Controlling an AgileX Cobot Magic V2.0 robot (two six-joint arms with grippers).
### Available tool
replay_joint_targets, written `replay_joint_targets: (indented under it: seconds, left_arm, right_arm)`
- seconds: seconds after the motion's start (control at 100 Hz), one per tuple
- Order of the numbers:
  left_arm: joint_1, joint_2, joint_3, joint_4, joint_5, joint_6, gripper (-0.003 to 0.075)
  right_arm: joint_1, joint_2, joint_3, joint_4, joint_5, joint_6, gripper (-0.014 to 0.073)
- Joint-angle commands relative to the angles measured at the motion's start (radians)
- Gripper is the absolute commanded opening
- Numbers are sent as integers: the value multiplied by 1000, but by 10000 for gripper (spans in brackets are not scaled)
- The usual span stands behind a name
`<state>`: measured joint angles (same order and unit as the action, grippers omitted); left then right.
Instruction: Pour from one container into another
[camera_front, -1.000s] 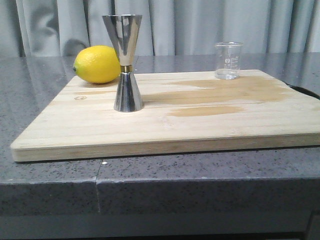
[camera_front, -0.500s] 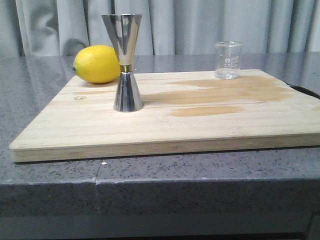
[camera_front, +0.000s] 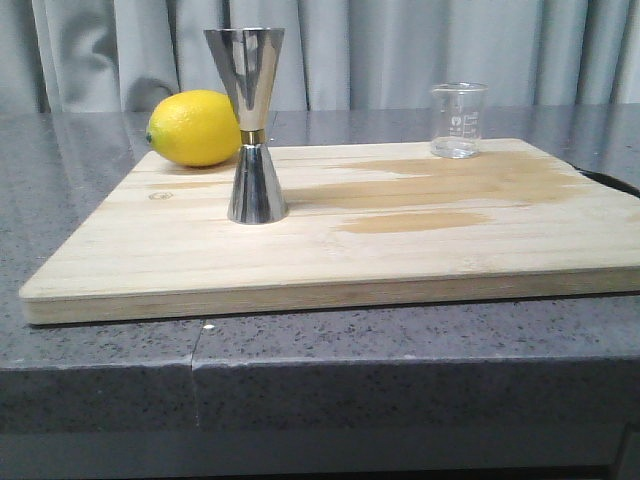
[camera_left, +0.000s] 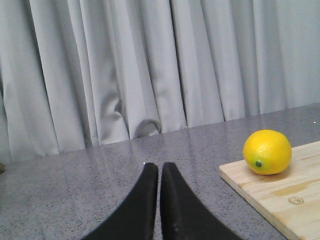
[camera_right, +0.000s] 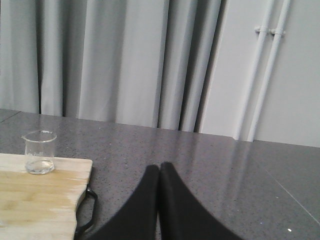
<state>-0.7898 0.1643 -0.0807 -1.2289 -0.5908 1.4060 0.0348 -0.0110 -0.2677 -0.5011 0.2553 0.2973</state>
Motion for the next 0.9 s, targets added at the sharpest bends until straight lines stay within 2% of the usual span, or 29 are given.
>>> replay_joint_targets:
  seconds: [0.0, 0.24, 0.34, 0.38, 0.43, 0.5, 0.55, 0.63, 0.72, 0.79, 0.89]
  left_arm:
    - [-2, 12, -24, 32, -22, 2, -19]
    - [-1, 12, -20, 56, -27, 2, -19]
    - [33, 12, -20, 262, 16, -58, -19]
    - [57, 13, -20, 377, 60, -144, -19]
    - [94, 13, -20, 603, 94, -275, -19]
    - [176, 13, -20, 856, 120, -533, -19]
    - [253, 13, -20, 968, 137, -724, -19]
    - [404, 13, -20, 1061, 182, -998, -19]
    - [546, 8, -20, 1176, 277, -1223, -19]
    - [600, -34, -20, 1229, 388, -1316, -19]
    - [645, -80, -19, 1221, 552, -1340, -19]
  right_arm:
    - [-6, -8, -23, -10, -62, -6, -49]
    - [-6, -8, -23, -10, -62, -6, -49]
    - [-6, -8, -23, -10, -62, -6, -49]
    - [-6, -8, -23, -10, -62, -6, -49]
    - [-6, -8, -23, -10, -62, -6, -49]
    - [-6, -8, -23, -10, -62, -6, -49]
    - [-6, -8, -23, -10, -62, -6, -49]
    - [-6, -8, -23, -10, -62, -6, -49]
    - [-6, -8, -23, -10, -62, -6, -49]
    - [-6, -8, -23, -10, -62, -6, -49]
    - [-6, -8, -23, -10, -62, -6, -49]
